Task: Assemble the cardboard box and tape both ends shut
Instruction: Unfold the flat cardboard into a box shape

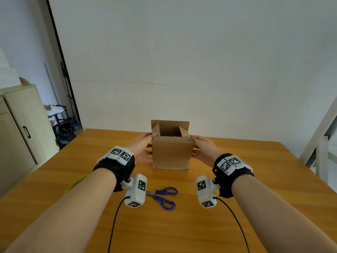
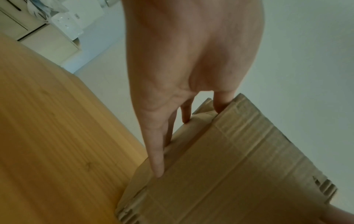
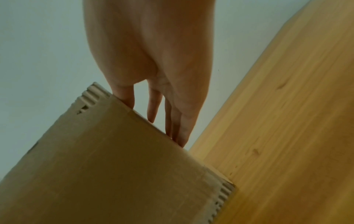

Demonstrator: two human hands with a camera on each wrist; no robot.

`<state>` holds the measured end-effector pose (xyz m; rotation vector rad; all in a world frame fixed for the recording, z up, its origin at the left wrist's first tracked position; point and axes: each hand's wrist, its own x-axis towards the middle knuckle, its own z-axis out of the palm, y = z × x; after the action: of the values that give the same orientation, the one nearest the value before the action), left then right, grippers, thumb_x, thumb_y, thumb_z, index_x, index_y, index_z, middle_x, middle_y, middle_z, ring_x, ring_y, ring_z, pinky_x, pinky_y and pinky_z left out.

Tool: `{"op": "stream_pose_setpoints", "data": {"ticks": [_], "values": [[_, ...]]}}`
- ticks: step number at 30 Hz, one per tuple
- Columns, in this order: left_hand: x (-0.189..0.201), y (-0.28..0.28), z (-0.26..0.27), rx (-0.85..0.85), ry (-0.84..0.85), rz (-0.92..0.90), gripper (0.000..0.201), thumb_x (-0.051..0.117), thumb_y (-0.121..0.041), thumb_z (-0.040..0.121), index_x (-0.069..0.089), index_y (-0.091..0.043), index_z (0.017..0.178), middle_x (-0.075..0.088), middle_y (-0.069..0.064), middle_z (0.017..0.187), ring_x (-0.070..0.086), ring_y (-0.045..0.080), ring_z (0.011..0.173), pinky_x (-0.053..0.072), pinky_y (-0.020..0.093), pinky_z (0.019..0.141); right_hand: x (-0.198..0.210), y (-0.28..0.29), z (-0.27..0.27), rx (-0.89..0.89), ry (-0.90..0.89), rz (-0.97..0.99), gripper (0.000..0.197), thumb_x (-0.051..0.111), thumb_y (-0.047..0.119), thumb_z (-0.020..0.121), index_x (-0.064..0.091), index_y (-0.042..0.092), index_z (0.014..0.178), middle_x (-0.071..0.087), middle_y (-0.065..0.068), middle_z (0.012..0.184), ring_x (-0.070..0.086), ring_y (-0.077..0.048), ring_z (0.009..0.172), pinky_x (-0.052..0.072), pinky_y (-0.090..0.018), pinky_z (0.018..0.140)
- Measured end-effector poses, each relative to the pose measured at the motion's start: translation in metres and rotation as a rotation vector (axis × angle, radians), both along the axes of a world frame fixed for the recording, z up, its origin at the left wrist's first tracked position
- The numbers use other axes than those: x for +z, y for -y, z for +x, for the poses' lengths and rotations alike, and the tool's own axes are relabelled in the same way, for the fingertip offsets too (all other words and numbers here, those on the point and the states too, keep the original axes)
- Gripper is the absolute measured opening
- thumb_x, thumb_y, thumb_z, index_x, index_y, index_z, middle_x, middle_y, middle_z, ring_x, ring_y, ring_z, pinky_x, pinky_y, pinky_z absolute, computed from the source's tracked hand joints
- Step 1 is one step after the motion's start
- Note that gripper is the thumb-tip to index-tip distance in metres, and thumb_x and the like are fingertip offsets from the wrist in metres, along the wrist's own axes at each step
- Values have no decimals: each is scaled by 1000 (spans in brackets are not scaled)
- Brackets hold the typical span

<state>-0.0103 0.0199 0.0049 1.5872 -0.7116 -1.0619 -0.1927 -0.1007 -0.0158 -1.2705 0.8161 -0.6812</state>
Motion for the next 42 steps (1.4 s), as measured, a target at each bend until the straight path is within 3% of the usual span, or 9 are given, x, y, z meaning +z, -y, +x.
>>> {"op": "stream_pose_setpoints", "data": {"ticks": [5, 9, 12, 16, 22, 24, 28, 34, 42], "values": [[1, -2, 1, -14, 58, -9, 41, 52, -18, 93, 43, -24, 132, 58, 13, 119, 62, 36, 104, 51, 54, 90, 2, -2, -3, 7, 20, -13, 30, 50, 8, 95, 50, 15, 123, 61, -12, 112, 59, -28, 103, 52, -32, 79], [2, 0, 1, 25, 142, -32, 43, 46, -3, 93, 43, -22, 132, 63, 7, 109, 65, 33, 97, 55, 46, 84, -2, 2, -3, -31, -24, -139, 33, 59, 5, 89, 47, 19, 116, 63, -22, 111, 64, -31, 92, 55, -36, 76], [3, -1, 1, 55, 176, -83, 47, 61, -3, 87, 47, -21, 128, 63, 9, 119, 65, 31, 98, 56, 45, 84, -2, 1, -4, 16, 27, -168, 27, 64, 5, 86, 47, 17, 103, 65, -23, 107, 66, -27, 87, 55, -37, 81], [6, -5, 2, 90, 200, -154, 49, 66, -3, 83, 49, -18, 126, 63, 10, 121, 65, 28, 100, 55, 42, 84, 2, 1, -10, 105, 137, -104, 21, 51, -4, 91, 50, 14, 101, 64, -17, 115, 65, -25, 93, 53, -30, 77], [6, -7, 4, 183, 257, -233, 45, 69, -3, 80, 53, -15, 120, 66, 11, 115, 66, 23, 93, 58, 34, 72, 10, -2, -17, 277, 250, 12, 55, 30, -24, 80, 44, 13, 118, 49, -13, 135, 54, -28, 113, 46, -33, 94], [7, -8, 6, 186, 237, -223, 45, 69, -1, 80, 54, -14, 120, 65, 10, 109, 66, 26, 91, 58, 37, 74, 11, -5, -19, 341, 248, 13, 64, 34, -28, 77, 41, 15, 123, 48, -11, 135, 53, -26, 114, 48, -31, 92], [5, -8, 8, 158, 195, -201, 45, 68, 0, 80, 54, -14, 121, 64, 8, 108, 67, 31, 94, 57, 43, 81, 12, -10, -17, 346, 180, -41, 63, 56, -21, 77, 37, 15, 125, 53, -11, 131, 55, -24, 111, 50, -26, 83], [1, -9, 12, 112, 94, -214, 47, 51, 11, 87, 51, -12, 128, 62, 12, 114, 66, 26, 85, 57, 36, 73, 10, -12, -11, 206, 109, -112, 48, 62, 3, 86, 40, 15, 126, 63, -4, 115, 62, -13, 100, 48, -21, 78], [6, -12, 14, 64, 117, -161, 50, 53, 1, 89, 47, -22, 132, 58, 13, 125, 62, 30, 103, 57, 37, 72, 9, -9, 0, 65, -20, -146, 43, 64, 13, 88, 41, 13, 124, 56, -8, 115, 57, -16, 97, 47, -28, 81]]}}
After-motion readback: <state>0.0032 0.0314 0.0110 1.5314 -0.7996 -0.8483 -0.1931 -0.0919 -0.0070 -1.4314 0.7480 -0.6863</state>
